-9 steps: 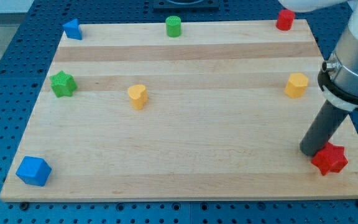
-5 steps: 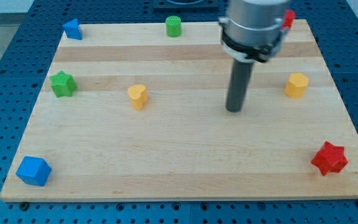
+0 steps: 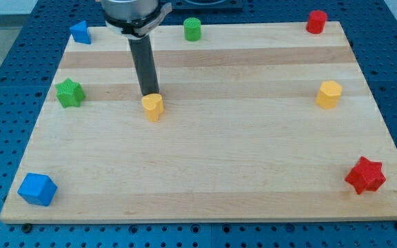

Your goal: Place the yellow heart at the bottom center

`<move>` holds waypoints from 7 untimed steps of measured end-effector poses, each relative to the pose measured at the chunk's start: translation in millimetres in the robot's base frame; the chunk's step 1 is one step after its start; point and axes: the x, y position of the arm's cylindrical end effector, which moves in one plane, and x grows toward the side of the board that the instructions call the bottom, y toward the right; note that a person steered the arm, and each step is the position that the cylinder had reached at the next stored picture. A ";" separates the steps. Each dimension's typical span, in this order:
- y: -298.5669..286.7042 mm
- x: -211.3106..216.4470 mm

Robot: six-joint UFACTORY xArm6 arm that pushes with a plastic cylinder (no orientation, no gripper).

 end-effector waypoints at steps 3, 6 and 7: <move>0.3 55.2; 62.1 79.2; 62.3 94.9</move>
